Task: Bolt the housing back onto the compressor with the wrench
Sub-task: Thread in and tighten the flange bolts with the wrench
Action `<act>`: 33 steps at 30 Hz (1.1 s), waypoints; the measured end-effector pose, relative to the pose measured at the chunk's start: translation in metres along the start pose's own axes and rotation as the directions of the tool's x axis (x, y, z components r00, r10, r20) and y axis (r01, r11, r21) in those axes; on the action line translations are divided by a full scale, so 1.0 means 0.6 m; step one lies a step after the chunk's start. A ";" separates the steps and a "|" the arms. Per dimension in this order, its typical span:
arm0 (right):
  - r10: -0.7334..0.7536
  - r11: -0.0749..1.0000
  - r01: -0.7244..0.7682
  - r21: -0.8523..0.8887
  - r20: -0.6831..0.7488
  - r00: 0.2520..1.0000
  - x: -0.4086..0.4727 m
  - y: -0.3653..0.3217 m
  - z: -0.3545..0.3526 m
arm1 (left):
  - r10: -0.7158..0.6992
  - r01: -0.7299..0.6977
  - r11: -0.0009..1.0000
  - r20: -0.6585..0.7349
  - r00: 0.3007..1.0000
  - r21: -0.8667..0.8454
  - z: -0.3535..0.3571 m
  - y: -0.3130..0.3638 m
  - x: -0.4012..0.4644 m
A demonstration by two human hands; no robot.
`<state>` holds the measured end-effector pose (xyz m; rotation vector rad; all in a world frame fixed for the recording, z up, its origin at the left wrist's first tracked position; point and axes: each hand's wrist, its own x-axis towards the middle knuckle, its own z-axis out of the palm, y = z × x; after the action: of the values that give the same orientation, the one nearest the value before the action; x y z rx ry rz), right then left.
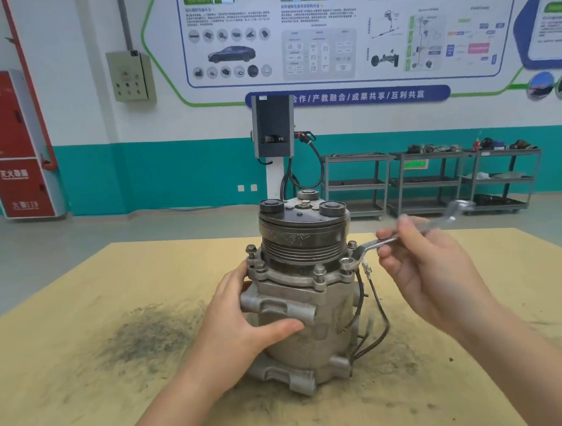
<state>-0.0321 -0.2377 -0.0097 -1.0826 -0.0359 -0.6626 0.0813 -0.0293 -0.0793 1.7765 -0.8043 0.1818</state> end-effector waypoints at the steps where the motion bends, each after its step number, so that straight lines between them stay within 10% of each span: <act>1: -0.104 0.995 0.104 0.001 -0.027 0.994 -0.019 0.010 -0.003 | -0.004 0.004 1.000 -0.001 1.000 -0.002 0.000 -0.001 0.000; 5: -0.527 0.809 0.542 -0.227 0.130 0.840 -0.079 0.043 0.001 | -0.010 0.010 1.000 -0.005 1.000 0.001 0.001 -0.001 -0.002; 10: -0.647 0.089 0.827 -0.554 0.599 0.471 -0.085 0.050 0.019 | 0.002 -0.002 1.000 -0.007 1.000 -0.022 0.005 -0.006 -0.002; 17: -0.562 -0.091 0.730 -0.678 0.640 0.524 -0.074 0.080 0.094 | 0.024 -0.022 0.992 0.011 1.000 -0.128 0.012 -0.018 0.011; 22: -0.642 0.040 0.760 -0.648 0.567 0.517 -0.076 0.051 0.096 | 0.043 -0.040 0.994 0.030 0.999 -0.102 0.007 -0.028 0.009; 25: -0.708 0.466 0.701 -0.540 0.246 0.662 -0.073 0.014 0.086 | 0.053 -0.052 0.996 0.006 0.999 -0.067 0.004 -0.028 0.008; 29: -0.351 0.928 0.316 -0.198 -0.182 0.918 -0.036 -0.018 0.055 | 0.064 -0.065 0.997 -0.004 0.998 -0.047 0.003 -0.019 0.005; 33: -0.040 0.998 0.050 0.044 -0.203 0.978 -0.003 -0.022 0.029 | 0.063 -0.063 0.997 -0.002 0.998 -0.048 0.003 -0.019 0.005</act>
<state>-0.0354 -0.2262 0.0087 -0.9651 0.0984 -0.8060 0.0897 -0.0303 -0.0873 1.7067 -0.8578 0.2029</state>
